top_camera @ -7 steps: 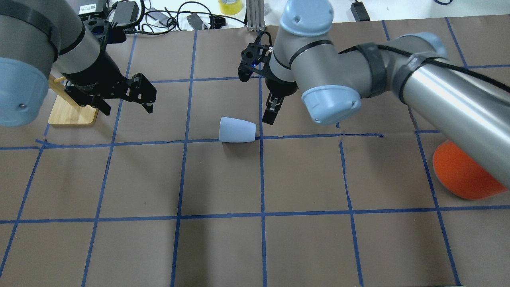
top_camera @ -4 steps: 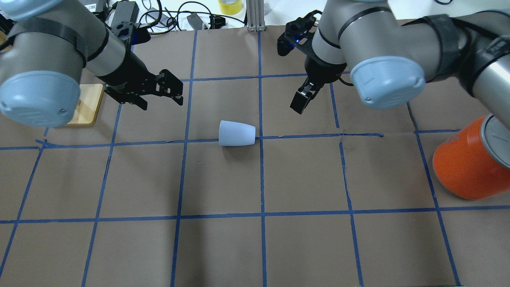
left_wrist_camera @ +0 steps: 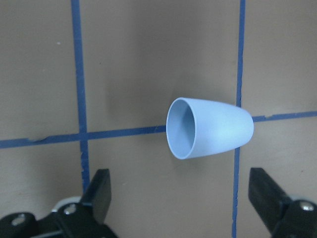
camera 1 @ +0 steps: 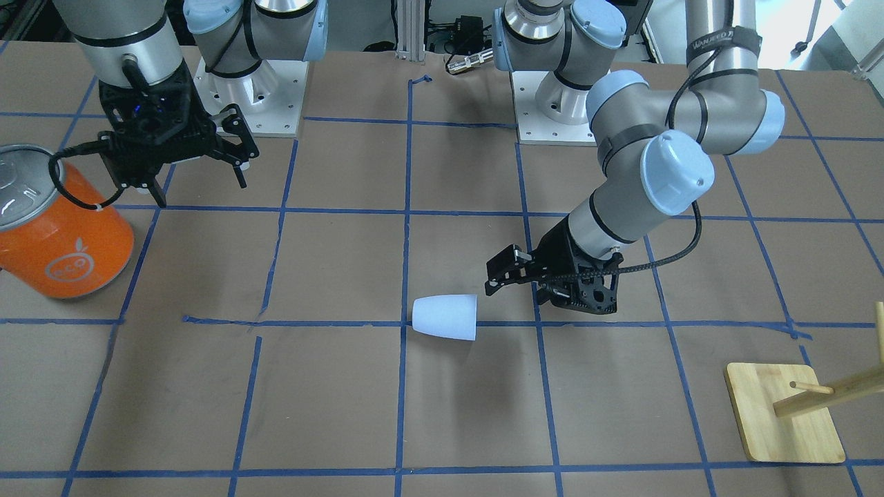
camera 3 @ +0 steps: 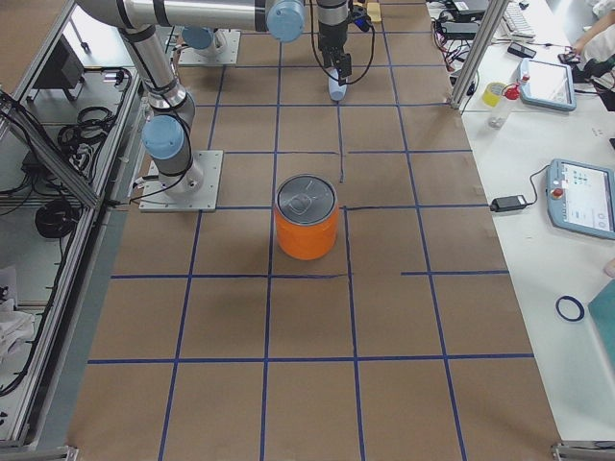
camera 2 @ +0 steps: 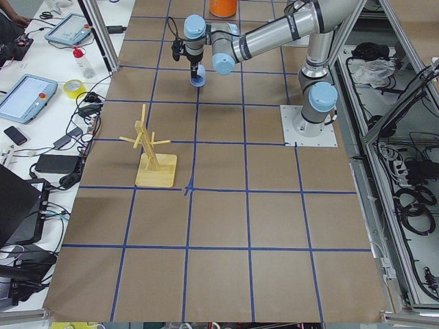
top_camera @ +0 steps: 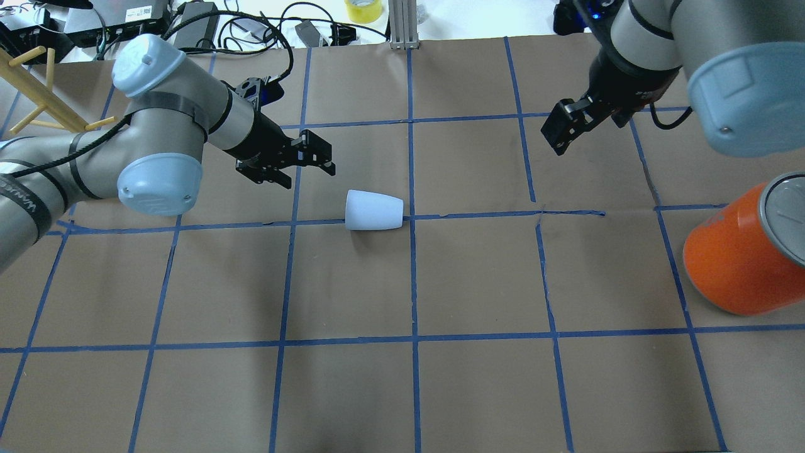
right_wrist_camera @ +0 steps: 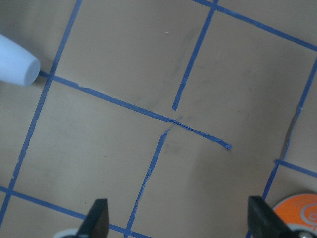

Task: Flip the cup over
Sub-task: 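Raise the right gripper away while the left gripper reaches toward the cup, then grasp the cup's closed end with the left gripper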

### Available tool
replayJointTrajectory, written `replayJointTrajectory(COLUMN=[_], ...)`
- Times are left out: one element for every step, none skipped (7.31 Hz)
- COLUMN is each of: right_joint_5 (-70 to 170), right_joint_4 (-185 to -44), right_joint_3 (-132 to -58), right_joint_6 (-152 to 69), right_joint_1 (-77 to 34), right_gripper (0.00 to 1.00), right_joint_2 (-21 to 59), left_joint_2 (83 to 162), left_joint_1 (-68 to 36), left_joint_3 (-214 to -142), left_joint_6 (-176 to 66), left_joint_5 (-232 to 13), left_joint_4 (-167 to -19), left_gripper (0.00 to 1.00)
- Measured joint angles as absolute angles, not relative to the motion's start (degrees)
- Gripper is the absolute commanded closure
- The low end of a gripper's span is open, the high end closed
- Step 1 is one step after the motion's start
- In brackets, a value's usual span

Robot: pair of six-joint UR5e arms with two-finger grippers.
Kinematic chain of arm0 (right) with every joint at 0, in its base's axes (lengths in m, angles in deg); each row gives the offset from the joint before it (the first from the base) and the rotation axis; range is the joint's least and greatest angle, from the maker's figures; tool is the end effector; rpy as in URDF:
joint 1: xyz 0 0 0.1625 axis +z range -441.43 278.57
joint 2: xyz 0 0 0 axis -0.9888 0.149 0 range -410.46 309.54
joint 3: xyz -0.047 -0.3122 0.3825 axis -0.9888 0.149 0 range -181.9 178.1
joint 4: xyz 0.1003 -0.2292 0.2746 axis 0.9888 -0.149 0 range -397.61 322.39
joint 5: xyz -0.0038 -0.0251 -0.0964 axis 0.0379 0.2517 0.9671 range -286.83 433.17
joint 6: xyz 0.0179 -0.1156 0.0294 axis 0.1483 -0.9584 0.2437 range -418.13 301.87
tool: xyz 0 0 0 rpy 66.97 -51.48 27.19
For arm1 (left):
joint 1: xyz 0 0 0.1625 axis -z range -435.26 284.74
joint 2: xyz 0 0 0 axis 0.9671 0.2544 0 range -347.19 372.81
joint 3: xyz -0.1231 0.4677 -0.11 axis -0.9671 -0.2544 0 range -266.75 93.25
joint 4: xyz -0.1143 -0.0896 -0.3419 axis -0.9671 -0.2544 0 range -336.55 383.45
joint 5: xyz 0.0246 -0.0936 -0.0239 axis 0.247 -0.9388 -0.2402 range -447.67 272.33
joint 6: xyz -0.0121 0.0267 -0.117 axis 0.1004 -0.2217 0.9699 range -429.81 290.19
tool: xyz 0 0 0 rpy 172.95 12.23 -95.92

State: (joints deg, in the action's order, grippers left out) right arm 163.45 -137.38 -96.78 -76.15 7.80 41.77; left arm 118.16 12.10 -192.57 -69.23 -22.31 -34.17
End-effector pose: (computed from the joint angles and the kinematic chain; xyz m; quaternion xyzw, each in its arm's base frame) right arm 0.1268 -0.4426 0.5348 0.1496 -0.9868 0.0608 0.0125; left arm -0.1591 -0.5378 0.3539 0.0252 -0.9766 0.0141 0.2131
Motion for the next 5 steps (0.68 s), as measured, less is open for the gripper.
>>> replayJointTrajectory(right_joint_5=[163.68, 163.56, 163.97, 165.16, 165.41], right_joint_4=[-137.28, -137.23, -137.11, -137.0, -136.89], right_joint_3=[-96.65, -96.64, -96.71, -96.51, -96.2], right_joint_6=[-70.91, -66.79, -64.24, -62.15, -60.75], right_joint_1=[7.09, 6.81, 6.7, 6.7, 6.8], right_gripper=[0.0, 0.0, 0.0, 0.0, 0.0], right_joint_2=[42.21, 42.39, 42.7, 43.88, 45.1], left_joint_2=[120.38, 122.52, 124.49, 126.2, 127.56], left_joint_1=[12.33, 12.49, 12.74, 13.61, 14.75], left_joint_3=[-192.65, -192.68, -192.65, -192.61, -192.52], left_joint_6=[-68.18, -67.68, -67.44, -67.23, -66.55], left_joint_5=[-25.14, -28.26, -29.88, -30.52, -30.69], left_joint_4=[-33.78, -33.66, -33.44, -32.7, -31.34], left_gripper=[0.01, 0.02, 0.02, 0.06, 0.22])
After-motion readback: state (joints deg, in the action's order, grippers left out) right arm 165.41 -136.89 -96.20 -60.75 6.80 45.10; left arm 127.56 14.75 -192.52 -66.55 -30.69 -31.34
